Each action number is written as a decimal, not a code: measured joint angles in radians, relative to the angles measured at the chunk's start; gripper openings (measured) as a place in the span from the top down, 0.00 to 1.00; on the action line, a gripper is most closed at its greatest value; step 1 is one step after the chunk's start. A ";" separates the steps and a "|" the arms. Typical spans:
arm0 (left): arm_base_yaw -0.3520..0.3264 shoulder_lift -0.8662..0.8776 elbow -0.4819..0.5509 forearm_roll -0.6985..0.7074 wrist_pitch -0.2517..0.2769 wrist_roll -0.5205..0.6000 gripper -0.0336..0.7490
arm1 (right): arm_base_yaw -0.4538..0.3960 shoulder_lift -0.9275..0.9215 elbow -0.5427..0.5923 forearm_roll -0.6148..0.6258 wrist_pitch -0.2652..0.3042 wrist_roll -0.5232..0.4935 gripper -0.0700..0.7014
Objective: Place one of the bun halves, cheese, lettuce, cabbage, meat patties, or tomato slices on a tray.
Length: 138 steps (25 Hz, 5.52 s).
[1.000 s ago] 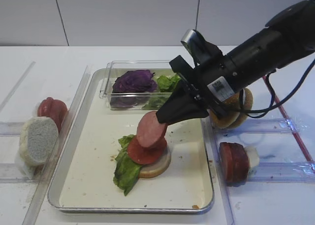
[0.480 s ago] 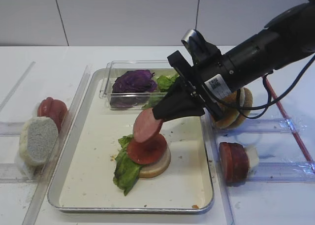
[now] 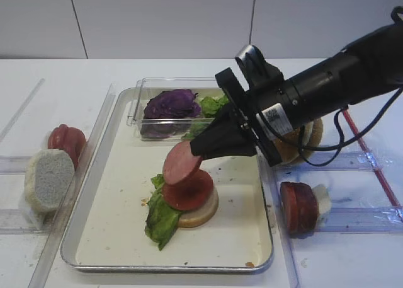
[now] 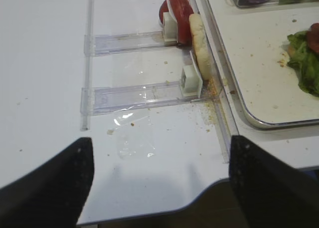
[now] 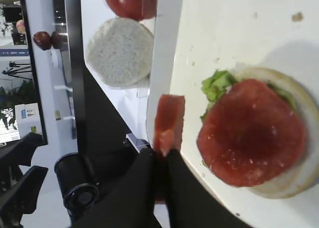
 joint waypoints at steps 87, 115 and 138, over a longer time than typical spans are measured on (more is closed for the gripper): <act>0.000 0.000 0.000 0.000 0.000 0.000 0.30 | 0.011 -0.078 -0.099 -0.291 0.002 0.089 0.26; 0.000 0.000 0.000 0.000 0.000 0.000 0.31 | 0.011 -0.304 -0.343 -0.936 0.056 0.462 0.30; 0.000 0.000 0.000 0.000 0.000 0.000 0.34 | -0.126 -0.360 -0.343 -1.176 0.064 0.570 0.31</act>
